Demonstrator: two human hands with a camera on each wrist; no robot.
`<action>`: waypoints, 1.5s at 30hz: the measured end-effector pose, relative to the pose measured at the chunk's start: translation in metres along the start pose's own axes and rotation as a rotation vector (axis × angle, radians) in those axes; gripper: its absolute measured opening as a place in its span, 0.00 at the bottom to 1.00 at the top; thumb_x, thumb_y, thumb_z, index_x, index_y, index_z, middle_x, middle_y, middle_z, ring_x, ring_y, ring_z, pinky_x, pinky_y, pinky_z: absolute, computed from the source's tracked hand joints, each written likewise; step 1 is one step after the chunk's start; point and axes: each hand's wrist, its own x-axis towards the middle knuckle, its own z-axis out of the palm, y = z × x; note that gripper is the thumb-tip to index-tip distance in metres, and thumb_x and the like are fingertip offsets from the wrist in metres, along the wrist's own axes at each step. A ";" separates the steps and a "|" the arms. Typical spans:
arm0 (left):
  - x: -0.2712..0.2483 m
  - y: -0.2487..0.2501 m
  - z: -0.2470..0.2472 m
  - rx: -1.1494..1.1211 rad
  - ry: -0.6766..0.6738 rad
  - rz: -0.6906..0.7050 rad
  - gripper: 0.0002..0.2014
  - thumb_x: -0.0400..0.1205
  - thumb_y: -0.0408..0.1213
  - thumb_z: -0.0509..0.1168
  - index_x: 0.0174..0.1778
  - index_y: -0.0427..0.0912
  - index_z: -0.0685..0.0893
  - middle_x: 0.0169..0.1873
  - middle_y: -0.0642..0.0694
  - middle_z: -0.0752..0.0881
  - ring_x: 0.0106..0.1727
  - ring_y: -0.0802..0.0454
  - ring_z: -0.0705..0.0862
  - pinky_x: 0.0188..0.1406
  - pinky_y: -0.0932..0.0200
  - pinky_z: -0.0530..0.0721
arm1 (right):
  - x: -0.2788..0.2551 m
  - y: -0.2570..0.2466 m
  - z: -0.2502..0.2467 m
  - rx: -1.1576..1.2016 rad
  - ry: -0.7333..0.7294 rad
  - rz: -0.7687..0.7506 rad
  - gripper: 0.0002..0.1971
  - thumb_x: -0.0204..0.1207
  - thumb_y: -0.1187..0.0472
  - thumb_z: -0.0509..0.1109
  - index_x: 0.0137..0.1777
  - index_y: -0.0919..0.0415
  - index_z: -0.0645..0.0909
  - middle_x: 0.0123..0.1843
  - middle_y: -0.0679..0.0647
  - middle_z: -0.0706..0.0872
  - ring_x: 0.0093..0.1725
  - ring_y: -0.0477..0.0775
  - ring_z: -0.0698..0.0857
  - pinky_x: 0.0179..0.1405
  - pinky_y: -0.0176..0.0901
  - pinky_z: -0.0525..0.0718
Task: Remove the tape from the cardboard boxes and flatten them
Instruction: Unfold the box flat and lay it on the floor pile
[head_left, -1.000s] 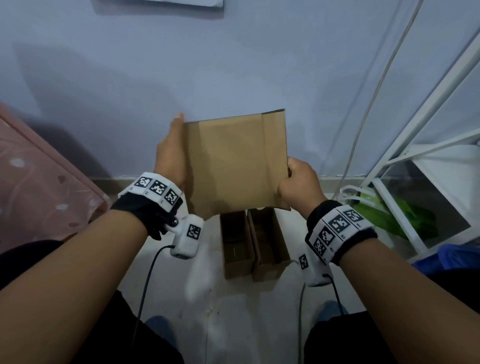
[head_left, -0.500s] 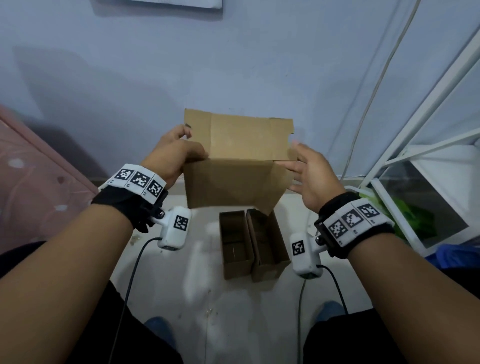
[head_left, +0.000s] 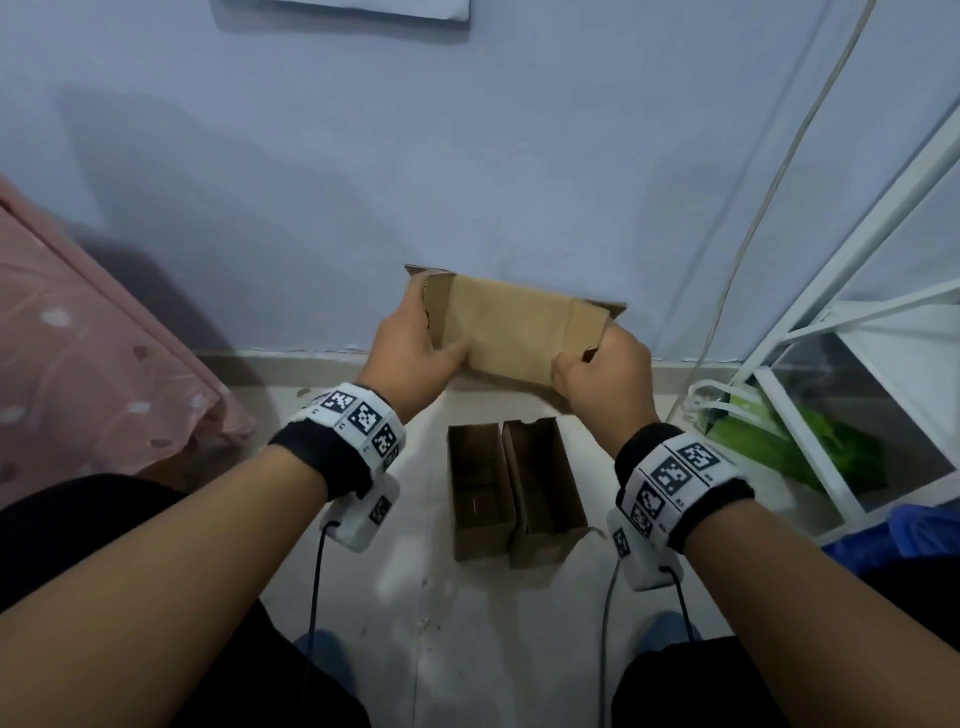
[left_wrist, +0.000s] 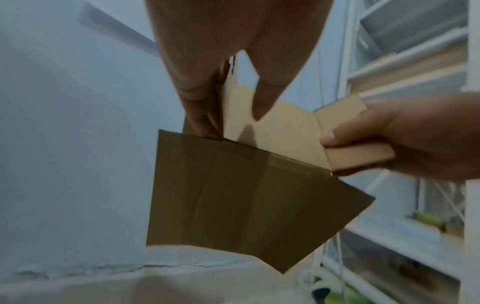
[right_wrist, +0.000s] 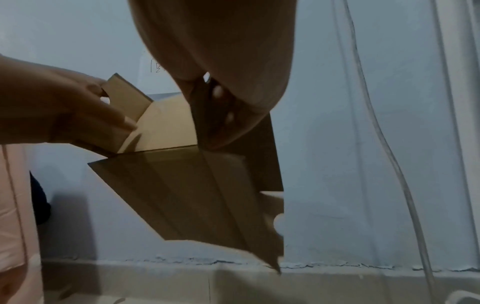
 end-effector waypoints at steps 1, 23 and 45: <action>0.002 0.004 0.000 -0.126 -0.004 -0.050 0.18 0.76 0.44 0.73 0.61 0.50 0.81 0.46 0.54 0.87 0.46 0.56 0.86 0.46 0.61 0.86 | 0.002 0.000 -0.002 0.055 0.007 0.008 0.15 0.72 0.75 0.65 0.54 0.57 0.80 0.36 0.55 0.82 0.31 0.50 0.79 0.23 0.31 0.76; 0.029 0.006 -0.021 -0.763 0.270 -0.396 0.19 0.67 0.34 0.78 0.46 0.46 0.76 0.34 0.46 0.86 0.31 0.50 0.85 0.29 0.57 0.83 | 0.027 0.000 -0.025 0.750 -0.135 0.474 0.11 0.83 0.72 0.66 0.62 0.63 0.80 0.54 0.60 0.91 0.51 0.61 0.92 0.48 0.53 0.90; 0.011 0.023 -0.025 -0.604 -0.197 -0.227 0.34 0.70 0.51 0.82 0.69 0.44 0.82 0.59 0.48 0.91 0.60 0.48 0.91 0.57 0.46 0.89 | 0.020 -0.007 -0.017 0.484 -0.065 0.500 0.19 0.65 0.84 0.53 0.43 0.64 0.77 0.37 0.58 0.73 0.38 0.59 0.74 0.34 0.43 0.71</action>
